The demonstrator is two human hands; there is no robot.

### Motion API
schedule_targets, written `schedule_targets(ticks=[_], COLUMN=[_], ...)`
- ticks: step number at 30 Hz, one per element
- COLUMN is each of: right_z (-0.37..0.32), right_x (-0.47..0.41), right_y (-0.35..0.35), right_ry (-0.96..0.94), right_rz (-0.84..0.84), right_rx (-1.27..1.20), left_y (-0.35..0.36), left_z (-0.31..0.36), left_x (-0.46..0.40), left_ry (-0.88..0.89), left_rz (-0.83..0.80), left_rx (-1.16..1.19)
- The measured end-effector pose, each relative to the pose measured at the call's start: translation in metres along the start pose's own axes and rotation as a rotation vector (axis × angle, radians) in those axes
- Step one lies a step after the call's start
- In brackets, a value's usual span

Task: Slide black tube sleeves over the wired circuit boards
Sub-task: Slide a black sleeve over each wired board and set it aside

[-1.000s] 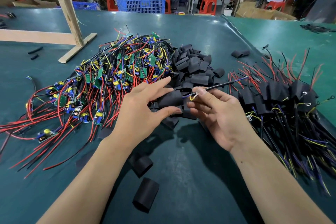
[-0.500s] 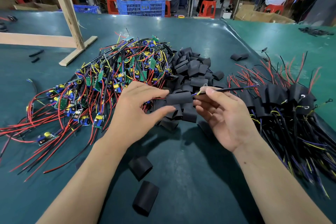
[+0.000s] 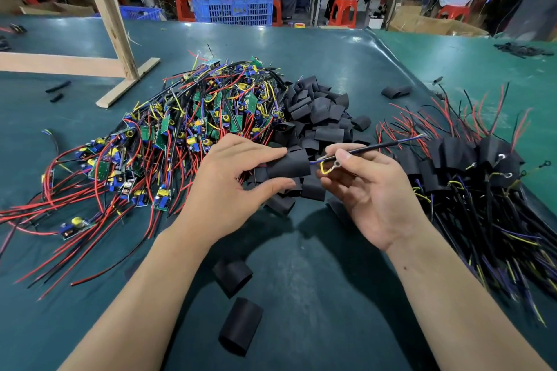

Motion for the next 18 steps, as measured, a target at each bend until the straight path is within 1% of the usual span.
schedule_targets(ticks=[6,9,13,15,17,18], right_z=[-0.002,-0.001,0.007,0.013,0.017,0.017], right_x=[-0.001,-0.001,0.002,0.006,0.008,0.007], right_y=[-0.002,-0.001,0.005,0.007,0.009,0.009], right_ry=[-0.004,0.048,0.192,0.22,0.207,0.187], right_rz=[0.001,-0.053,-0.2,-0.26,-0.261,-0.231], right_rx=[-0.005,-0.008,0.132,0.207,0.263,0.287], left_y=[-0.005,-0.003,-0.004,-0.002,0.0,0.001], left_z=[-0.002,0.0,0.0,0.002,0.005,0.006], left_x=[0.0,0.0,0.0,0.001,0.002,0.002], left_ry=[-0.01,-0.002,-0.016,-0.001,0.029,0.04], left_rz=[0.016,0.018,0.016,-0.004,-0.013,0.005], left_rx=[0.008,0.011,0.03,0.033,0.014,-0.007])
Point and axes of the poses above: each hand's wrist, its own x-axis away from the middle knuckle, its own y-axis out of the palm, z = x × y, the point moved 2 cm from there along -x, towards the middle knuckle, and after that the axes turned 7 degrees about -y, right-handed, at the moved point
